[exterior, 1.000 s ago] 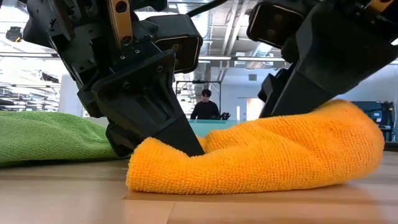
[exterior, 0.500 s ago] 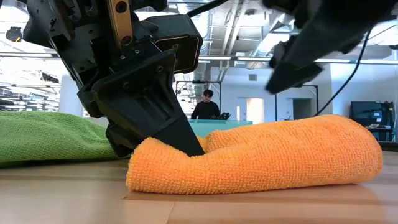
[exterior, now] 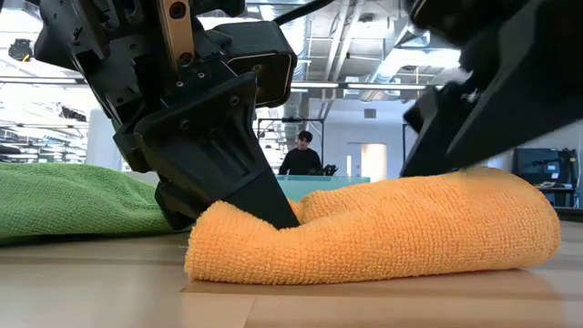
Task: Roll microfiber towels into tight, uniform cylinder then place into a basket
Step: Put the rolled orange microfiber cloth into the blue bin
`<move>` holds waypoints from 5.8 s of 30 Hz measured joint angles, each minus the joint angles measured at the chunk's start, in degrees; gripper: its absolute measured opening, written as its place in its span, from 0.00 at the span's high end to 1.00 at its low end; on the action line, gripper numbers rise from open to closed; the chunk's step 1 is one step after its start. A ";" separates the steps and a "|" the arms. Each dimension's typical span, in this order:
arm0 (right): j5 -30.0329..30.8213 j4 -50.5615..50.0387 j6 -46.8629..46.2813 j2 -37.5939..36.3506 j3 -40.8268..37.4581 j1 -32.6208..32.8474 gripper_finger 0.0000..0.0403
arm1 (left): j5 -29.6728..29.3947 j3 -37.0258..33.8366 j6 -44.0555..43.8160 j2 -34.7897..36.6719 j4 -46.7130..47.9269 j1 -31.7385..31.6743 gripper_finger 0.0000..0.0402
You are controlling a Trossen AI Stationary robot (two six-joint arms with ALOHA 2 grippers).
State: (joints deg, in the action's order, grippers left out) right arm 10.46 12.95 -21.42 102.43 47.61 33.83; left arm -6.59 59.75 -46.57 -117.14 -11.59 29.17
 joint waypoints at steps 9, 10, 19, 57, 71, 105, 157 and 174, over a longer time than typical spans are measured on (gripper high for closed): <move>-6.98 -0.92 -6.85 3.26 0.05 -1.76 0.42 | -0.02 0.00 -0.02 0.00 0.01 0.02 0.92; -7.57 -1.18 -7.70 3.70 0.03 -1.78 0.42 | -0.02 0.00 -0.02 0.00 0.00 0.02 0.92; -13.79 -1.83 -11.97 5.34 0.27 -4.41 0.48 | -0.08 -0.02 -0.04 0.00 0.00 0.02 0.92; -4.30 -13.98 2.76 -7.39 2.59 -5.35 0.90 | 2.01 1.60 22.26 15.93 15.94 -7.44 0.92; -1.53 -19.93 16.93 -20.12 2.59 -18.83 0.90 | 7.63 1.63 35.25 27.63 24.13 -21.91 0.92; -14.90 -15.39 41.41 -11.39 6.39 -59.45 0.91 | 8.03 1.85 56.65 21.92 17.13 -56.00 0.92; -22.21 -32.89 40.86 4.84 19.48 -65.07 0.89 | 6.85 2.25 56.97 17.57 14.37 -60.96 0.67; -21.12 -36.50 37.91 4.79 19.57 -64.99 0.56 | 4.23 2.32 57.70 21.07 15.73 -61.05 0.68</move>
State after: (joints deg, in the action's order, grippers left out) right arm -10.66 -23.55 16.49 107.22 67.18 -31.16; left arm -2.36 62.06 11.14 -96.07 4.14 -31.88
